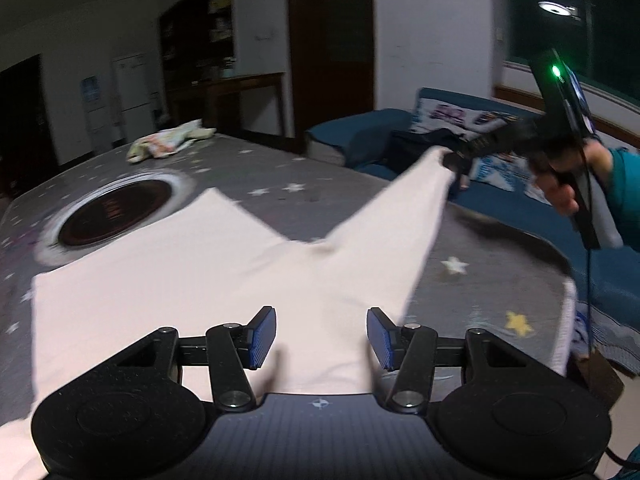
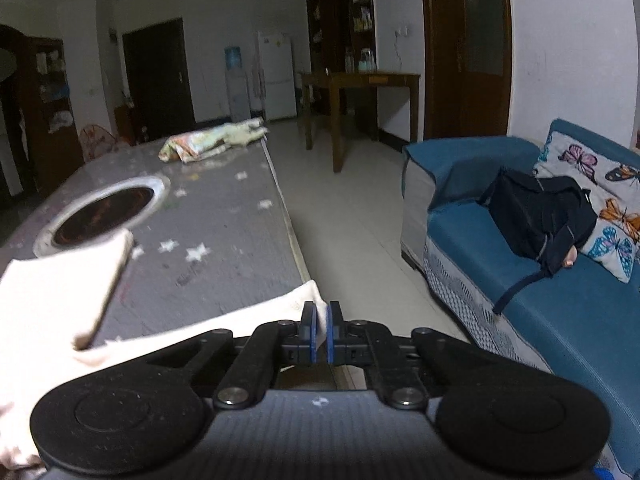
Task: Fold clothes
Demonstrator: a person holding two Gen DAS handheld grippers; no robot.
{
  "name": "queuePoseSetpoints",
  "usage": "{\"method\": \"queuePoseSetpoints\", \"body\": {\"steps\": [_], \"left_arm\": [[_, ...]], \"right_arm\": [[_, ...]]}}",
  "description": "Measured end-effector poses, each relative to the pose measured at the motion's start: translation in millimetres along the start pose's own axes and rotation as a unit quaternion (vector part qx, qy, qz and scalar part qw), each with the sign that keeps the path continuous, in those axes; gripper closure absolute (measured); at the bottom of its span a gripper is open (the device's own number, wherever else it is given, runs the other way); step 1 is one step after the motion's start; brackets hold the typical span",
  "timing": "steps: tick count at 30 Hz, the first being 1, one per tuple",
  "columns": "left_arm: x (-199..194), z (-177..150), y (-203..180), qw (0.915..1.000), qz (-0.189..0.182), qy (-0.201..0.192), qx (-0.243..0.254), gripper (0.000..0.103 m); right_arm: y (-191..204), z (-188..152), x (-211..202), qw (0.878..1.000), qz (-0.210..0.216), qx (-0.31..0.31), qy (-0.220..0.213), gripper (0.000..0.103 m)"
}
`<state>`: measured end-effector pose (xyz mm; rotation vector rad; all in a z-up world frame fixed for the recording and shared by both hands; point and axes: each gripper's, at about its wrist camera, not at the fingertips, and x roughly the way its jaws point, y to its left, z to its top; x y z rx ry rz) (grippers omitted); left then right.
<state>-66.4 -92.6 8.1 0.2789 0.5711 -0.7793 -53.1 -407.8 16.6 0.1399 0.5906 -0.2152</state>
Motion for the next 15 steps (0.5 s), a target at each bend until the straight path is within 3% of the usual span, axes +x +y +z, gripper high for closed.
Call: {"method": "queuePoseSetpoints", "body": {"steps": [9, 15], "left_arm": [[26, -1, -27, 0.9972, -0.068, 0.023, 0.019, 0.049], [37, -5, -29, 0.996, -0.083, 0.03, 0.004, 0.044]], "right_arm": [[3, 15, -18, 1.0, 0.01, -0.004, -0.023, 0.099], [4, 22, -22, 1.0, 0.013, -0.001, -0.026, 0.099]]}}
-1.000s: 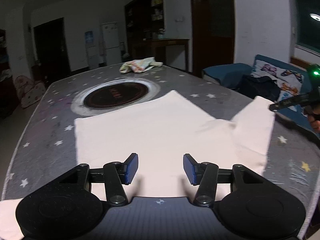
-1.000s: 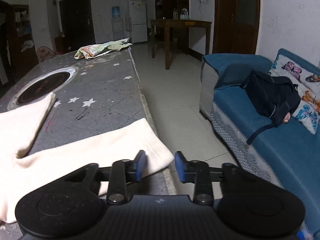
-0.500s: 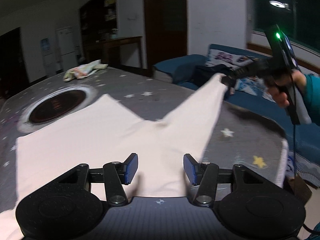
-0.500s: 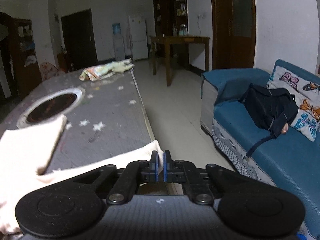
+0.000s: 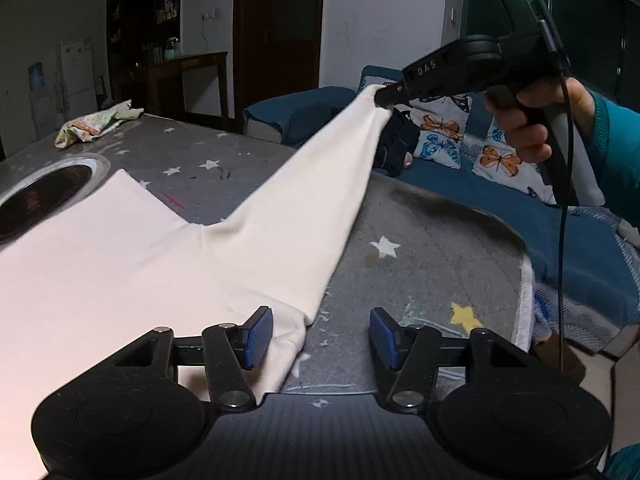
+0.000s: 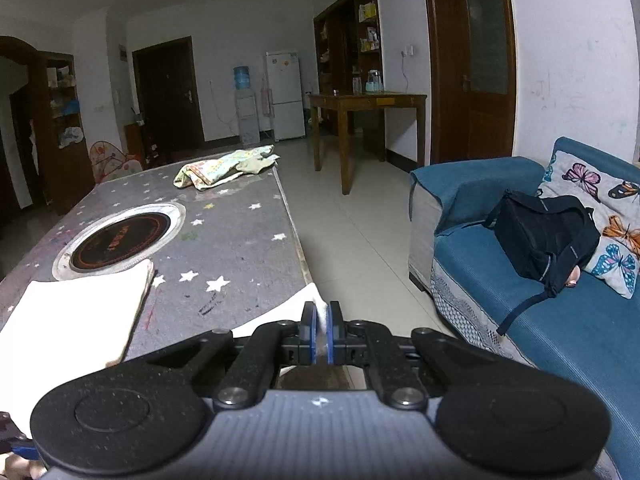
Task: Fold clothes
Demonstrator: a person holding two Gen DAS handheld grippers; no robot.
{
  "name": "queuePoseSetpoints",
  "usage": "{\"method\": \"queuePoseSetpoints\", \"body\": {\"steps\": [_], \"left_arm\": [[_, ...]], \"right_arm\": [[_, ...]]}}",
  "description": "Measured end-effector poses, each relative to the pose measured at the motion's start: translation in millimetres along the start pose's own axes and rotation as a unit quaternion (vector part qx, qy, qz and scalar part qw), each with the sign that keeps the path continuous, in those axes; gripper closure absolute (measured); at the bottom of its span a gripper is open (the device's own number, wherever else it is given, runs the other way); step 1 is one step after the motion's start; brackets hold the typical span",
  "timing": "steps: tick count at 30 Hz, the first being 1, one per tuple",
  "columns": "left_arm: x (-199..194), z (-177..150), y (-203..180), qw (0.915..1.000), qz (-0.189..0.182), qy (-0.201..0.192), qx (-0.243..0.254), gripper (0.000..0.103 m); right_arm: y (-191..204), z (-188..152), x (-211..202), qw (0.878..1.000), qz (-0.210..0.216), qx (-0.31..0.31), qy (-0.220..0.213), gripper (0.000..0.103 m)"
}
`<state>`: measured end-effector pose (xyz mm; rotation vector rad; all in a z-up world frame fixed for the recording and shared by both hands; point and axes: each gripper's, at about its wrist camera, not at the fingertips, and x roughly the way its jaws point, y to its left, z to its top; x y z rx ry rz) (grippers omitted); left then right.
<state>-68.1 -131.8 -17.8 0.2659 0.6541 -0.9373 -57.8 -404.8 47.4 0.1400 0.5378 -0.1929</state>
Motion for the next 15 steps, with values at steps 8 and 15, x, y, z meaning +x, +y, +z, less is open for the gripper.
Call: {"method": "queuePoseSetpoints", "body": {"steps": [8, 15], "left_arm": [[-35, 2, 14, 0.999, 0.018, -0.039, -0.016, 0.042], [-84, -12, 59, 0.9909, 0.087, -0.071, -0.073, 0.038]], "right_arm": [[17, 21, -17, 0.999, 0.024, -0.016, -0.021, 0.099], [65, 45, -43, 0.993, 0.074, -0.076, -0.055, 0.099]]}}
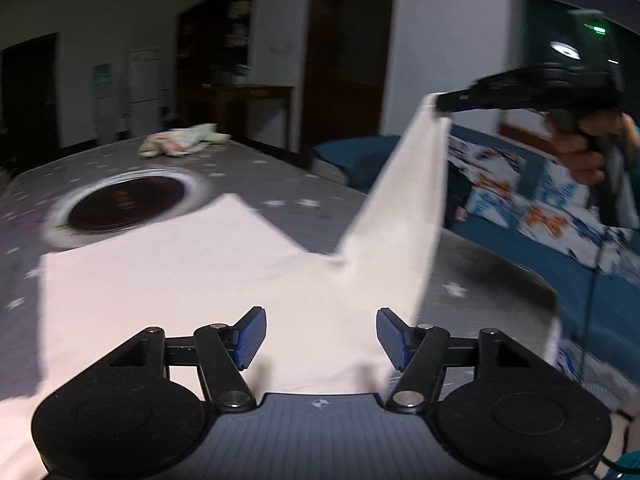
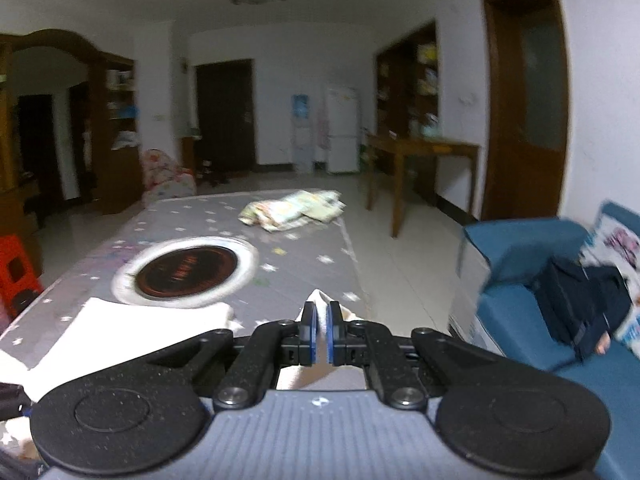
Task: Fold clothes
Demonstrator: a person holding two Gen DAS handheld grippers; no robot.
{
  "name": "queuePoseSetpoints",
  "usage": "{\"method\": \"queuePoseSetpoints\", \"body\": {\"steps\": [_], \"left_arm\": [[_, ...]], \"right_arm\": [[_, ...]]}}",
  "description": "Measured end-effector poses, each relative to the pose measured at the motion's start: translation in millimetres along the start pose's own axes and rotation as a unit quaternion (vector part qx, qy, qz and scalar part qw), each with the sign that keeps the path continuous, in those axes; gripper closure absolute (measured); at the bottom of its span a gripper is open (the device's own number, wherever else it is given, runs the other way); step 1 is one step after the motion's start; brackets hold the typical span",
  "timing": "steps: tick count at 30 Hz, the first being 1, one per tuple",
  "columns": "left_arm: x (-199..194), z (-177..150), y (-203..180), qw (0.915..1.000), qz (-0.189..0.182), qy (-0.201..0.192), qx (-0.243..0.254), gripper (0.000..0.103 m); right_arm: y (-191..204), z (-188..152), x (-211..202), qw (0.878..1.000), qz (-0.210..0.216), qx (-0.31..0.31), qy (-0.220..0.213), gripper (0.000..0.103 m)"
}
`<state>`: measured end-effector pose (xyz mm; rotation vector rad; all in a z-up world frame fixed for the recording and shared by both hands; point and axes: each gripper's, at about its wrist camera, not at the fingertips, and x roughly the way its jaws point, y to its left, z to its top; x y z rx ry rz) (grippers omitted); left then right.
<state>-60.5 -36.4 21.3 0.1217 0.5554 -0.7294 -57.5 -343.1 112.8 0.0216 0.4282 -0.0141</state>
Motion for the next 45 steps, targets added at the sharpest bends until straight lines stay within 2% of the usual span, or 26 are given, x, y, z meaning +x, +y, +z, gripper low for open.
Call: {"method": "queuePoseSetpoints", "body": {"steps": [6, 12, 18, 26, 32, 37, 45], "left_arm": [[-34, -16, 44, 0.9966, 0.062, -0.018, -0.051, 0.036], [-63, -34, 73, 0.9895, 0.099, -0.029, -0.101, 0.036], [-79, -51, 82, 0.985, 0.119, -0.032, -0.121, 0.034], [-84, -63, 90, 0.981, 0.129, -0.029, -0.142, 0.033], [-83, -61, 93, 0.98, 0.13, -0.033, -0.147, 0.033], [-76, -56, 90, 0.9811, 0.126, -0.036, -0.142, 0.033], [-52, -41, 91, 0.9824, 0.126, -0.022, -0.136, 0.034]], "right_arm": [[59, 23, -8, 0.996, 0.068, -0.06, -0.02, 0.099], [133, 29, -6, 0.982, 0.148, -0.117, -0.02, 0.099], [199, 13, 7, 0.963, 0.211, -0.168, 0.008, 0.099], [252, -20, 35, 0.948, 0.261, -0.169, 0.073, 0.096], [248, -21, 40, 0.946, 0.255, -0.188, 0.075, 0.096], [214, -26, 39, 0.953, 0.2, -0.208, 0.095, 0.095], [143, -62, 56, 0.961, 0.107, -0.19, 0.172, 0.095]]}}
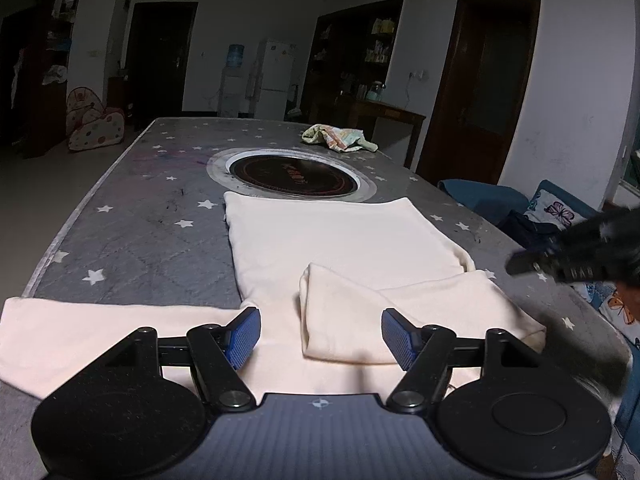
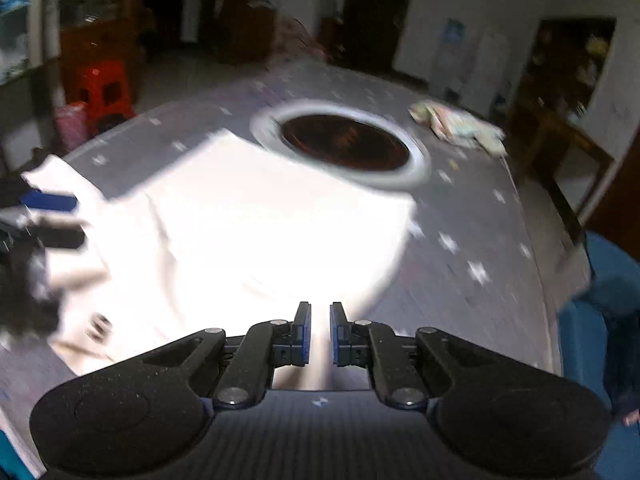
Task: Fold clothes
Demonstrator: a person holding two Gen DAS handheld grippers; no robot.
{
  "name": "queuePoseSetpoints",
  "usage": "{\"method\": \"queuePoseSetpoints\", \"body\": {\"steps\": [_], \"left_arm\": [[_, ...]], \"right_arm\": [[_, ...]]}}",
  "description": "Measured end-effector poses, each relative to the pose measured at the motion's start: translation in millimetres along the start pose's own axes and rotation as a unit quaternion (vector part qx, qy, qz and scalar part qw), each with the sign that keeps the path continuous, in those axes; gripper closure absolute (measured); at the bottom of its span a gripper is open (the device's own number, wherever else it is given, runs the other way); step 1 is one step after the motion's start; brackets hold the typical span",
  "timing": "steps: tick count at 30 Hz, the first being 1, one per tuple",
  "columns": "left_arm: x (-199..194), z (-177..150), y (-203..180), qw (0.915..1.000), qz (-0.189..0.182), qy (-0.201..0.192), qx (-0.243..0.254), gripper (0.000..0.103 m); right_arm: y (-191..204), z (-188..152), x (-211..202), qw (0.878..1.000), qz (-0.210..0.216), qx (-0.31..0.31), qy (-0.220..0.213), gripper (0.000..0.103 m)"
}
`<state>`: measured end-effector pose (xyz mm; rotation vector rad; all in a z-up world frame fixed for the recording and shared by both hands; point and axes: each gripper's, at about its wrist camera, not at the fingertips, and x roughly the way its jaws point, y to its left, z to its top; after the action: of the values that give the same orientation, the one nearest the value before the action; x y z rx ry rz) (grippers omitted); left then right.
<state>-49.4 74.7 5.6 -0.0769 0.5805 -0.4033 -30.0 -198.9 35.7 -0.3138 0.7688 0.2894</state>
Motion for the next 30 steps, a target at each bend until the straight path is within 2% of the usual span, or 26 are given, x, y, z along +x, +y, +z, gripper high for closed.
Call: {"method": "queuePoseSetpoints", "body": {"steps": [3, 6, 10, 16, 17, 18, 20, 22, 26, 30], "left_arm": [[8, 2, -5, 0.9999, 0.004, 0.009, 0.009, 0.037], [14, 3, -11, 0.9996, 0.009, 0.016, 0.023, 0.04], [22, 3, -15, 0.999, 0.016, 0.025, 0.032, 0.041], [31, 4, -20, 0.9984, 0.014, 0.033, 0.044, 0.056], [32, 4, -21, 0.9982, 0.014, 0.035, 0.046, 0.057], [34, 4, -22, 0.9981, 0.015, 0.036, 0.048, 0.063], [37, 2, -22, 0.9978, 0.019, 0.041, 0.049, 0.076], [38, 1, -20, 0.9978, 0.021, 0.044, 0.044, 0.093], [27, 4, -21, 0.9984, 0.028, 0.034, 0.036, 0.097], [11, 6, -20, 0.9989, 0.032, 0.022, 0.025, 0.096]], "right_arm": [[-17, -12, 7, 1.0, -0.007, 0.026, 0.01, 0.095], [-24, -15, 12, 0.999, 0.001, 0.048, 0.004, 0.09], [-22, -15, 20, 0.998, 0.023, 0.052, -0.007, 0.075], [-20, -15, 36, 0.997, 0.041, 0.065, -0.01, 0.075], [-20, -16, 37, 0.997, 0.043, 0.068, -0.01, 0.076], [-21, -16, 39, 0.997, 0.045, 0.07, -0.01, 0.078], [-22, -17, 41, 0.996, 0.047, 0.073, -0.01, 0.086], [-22, -17, 39, 0.996, 0.047, 0.07, -0.015, 0.09], [-20, -17, 34, 0.997, 0.036, 0.064, -0.026, 0.097], [-22, -19, 35, 0.997, 0.026, 0.071, -0.027, 0.097]]}}
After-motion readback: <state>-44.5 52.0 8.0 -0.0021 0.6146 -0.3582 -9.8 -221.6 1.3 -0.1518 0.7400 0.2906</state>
